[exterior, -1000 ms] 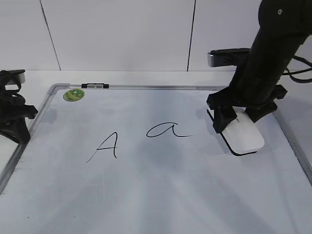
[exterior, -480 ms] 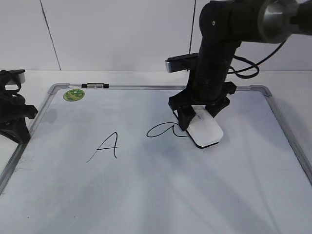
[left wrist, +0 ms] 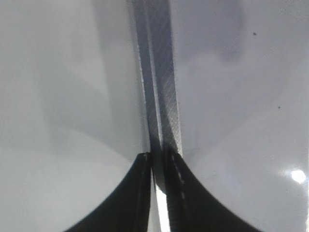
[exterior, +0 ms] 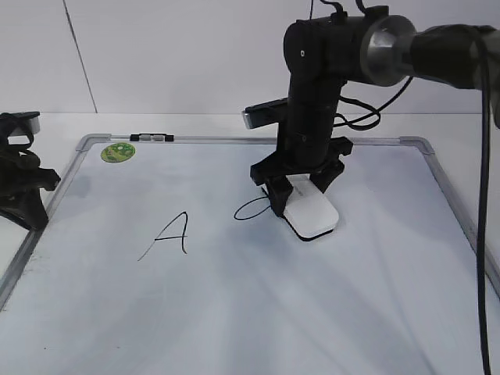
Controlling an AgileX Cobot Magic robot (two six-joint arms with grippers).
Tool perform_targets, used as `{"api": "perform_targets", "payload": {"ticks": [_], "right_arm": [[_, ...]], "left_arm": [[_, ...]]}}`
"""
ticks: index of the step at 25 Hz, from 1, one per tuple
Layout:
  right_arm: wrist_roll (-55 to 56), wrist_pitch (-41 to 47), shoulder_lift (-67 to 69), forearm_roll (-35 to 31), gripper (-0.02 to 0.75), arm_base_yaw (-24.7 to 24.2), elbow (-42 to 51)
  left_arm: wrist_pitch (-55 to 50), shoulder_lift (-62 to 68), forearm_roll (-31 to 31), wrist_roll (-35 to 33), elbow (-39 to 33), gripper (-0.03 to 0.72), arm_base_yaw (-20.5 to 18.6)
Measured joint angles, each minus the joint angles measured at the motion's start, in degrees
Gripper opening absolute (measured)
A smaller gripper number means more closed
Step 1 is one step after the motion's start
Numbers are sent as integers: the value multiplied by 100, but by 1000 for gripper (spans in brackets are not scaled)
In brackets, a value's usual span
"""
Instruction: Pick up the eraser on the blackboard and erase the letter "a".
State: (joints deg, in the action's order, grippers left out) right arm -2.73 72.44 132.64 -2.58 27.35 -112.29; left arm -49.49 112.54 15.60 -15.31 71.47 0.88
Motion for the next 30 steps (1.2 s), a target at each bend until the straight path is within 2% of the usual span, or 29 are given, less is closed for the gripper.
{"api": "perform_targets", "payload": {"ticks": [3,11,15,20,26,30], "right_arm": [[-40,-25,8,88,572,165,-19],[-101,-189,26,0,571,1049,-24],[-90,-198,35,61,571,1110,-33],[164,-211,35,151,571,896,-33],[236,-243,35,258,571,-20,-33],[273,-252,35,258,571,-273,-46]], "left_arm": [[0,0,-11,0,0,64,0],[0,0,-11,0,0,64,0],[0,0,-11,0,0,64,0],[0,0,0,0,0,65,0],[0,0,11,0,0,66,0],[0,0,11,0,0,67,0]]}}
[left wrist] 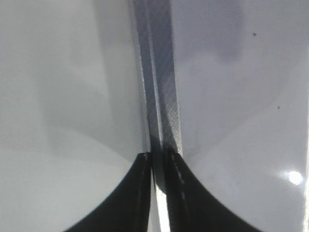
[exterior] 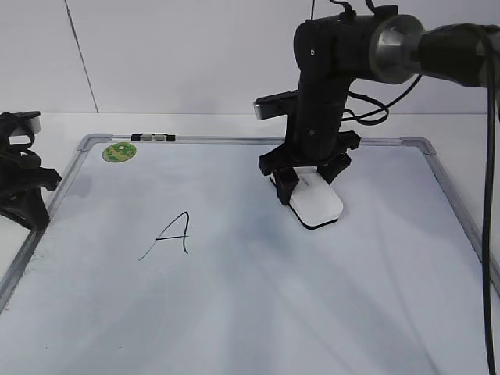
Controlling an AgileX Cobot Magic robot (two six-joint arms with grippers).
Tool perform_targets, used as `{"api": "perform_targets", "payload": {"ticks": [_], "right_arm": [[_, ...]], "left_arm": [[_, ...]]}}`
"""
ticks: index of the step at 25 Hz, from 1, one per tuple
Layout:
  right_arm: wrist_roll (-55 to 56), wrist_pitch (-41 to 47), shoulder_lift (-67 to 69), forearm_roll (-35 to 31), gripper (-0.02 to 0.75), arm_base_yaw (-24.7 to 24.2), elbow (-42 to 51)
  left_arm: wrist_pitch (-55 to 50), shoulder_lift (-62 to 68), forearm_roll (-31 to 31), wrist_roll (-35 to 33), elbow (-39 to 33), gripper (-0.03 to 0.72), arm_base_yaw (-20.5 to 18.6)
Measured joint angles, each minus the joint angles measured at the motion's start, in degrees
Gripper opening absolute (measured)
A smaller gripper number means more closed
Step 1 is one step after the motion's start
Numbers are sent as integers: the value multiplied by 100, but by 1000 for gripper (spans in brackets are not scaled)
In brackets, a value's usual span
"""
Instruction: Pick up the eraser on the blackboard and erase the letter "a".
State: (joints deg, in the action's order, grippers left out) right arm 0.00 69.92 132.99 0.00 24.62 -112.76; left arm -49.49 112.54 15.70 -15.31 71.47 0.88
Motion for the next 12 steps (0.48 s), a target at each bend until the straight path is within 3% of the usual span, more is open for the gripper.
{"api": "perform_targets", "payload": {"ticks": [12], "right_arm": [[-37,-1,-163,-222,571,92,63]], "left_arm": [[0,0,0,0,0,67,0]]}}
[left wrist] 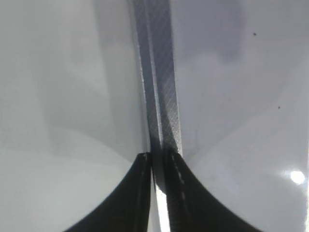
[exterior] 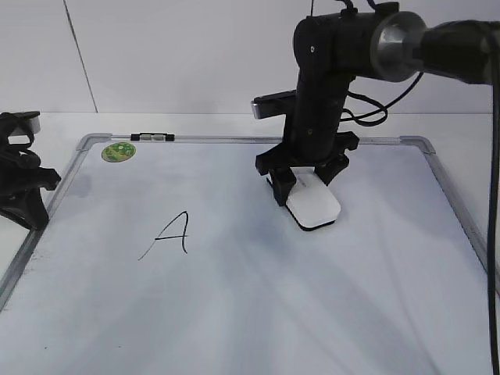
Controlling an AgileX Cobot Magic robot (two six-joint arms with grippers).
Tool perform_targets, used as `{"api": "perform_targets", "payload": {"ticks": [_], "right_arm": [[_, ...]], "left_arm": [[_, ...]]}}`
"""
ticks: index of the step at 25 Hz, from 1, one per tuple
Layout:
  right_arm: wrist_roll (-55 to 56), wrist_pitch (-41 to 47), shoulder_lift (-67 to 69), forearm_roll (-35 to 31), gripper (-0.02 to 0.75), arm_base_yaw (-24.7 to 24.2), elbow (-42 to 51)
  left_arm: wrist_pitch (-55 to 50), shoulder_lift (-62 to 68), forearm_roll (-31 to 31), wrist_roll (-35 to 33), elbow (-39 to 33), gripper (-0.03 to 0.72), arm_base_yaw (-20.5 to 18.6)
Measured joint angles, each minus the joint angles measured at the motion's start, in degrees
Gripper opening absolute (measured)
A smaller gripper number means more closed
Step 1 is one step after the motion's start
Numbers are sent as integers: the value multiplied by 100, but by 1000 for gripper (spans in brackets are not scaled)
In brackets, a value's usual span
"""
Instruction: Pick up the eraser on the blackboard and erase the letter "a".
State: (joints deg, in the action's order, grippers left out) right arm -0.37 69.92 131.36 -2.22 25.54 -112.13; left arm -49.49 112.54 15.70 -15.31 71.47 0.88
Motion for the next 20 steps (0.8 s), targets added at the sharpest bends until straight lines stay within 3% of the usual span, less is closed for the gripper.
{"api": "perform_targets", "payload": {"ticks": [8,14,20], "right_arm": [[37,11,-1112,57,571,18,214],[409,11,-1793,540,571,-94,1767],[597,-437,-2723,564,571,-681,3567]], "left_arm": [[0,0,-10,0,0,70,0],[0,0,-10,0,0,73,0],[0,0,-10,0,0,75,0]]}}
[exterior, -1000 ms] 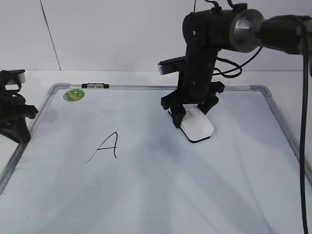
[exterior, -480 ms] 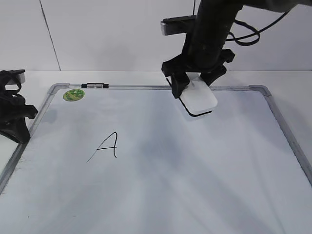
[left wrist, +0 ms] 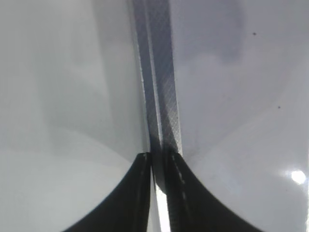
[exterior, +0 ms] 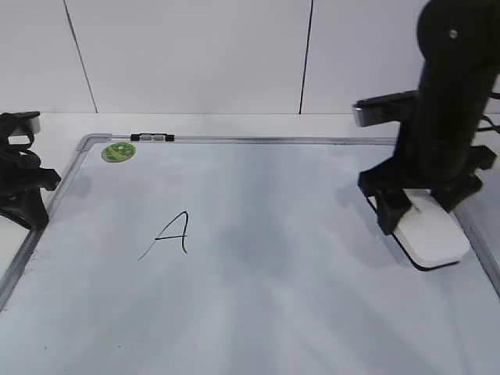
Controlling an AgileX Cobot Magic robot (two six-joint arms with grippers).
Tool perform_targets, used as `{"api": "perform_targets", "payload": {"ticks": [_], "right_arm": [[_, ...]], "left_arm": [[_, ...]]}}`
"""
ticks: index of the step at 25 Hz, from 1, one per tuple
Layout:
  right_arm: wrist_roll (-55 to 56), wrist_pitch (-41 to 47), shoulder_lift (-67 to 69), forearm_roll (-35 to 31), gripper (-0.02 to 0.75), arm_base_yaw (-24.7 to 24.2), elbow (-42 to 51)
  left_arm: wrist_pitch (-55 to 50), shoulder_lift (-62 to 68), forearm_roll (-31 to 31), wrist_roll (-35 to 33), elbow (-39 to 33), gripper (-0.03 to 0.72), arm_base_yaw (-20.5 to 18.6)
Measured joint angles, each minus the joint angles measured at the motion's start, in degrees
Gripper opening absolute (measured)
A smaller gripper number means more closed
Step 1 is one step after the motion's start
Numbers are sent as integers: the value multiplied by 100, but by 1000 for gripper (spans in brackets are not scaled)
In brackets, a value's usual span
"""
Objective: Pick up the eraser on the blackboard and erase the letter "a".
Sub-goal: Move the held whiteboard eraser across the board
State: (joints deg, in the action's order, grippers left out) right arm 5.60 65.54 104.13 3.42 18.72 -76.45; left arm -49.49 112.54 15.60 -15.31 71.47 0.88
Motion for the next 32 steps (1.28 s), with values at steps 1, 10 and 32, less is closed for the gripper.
{"api": "perform_targets", "payload": {"ticks": [1,10,32], "right_arm": [[7,-123,-125,-48,571,-151,258],[-36,-655,-355,-252,571,-1089,809],[73,-1380,226,-342,571,-1323,836]], "left_arm": [[0,0,0,0,0,75,0],[-13,0,0,0,0,78,0],[-17,0,0,0,0,78,0]]}}
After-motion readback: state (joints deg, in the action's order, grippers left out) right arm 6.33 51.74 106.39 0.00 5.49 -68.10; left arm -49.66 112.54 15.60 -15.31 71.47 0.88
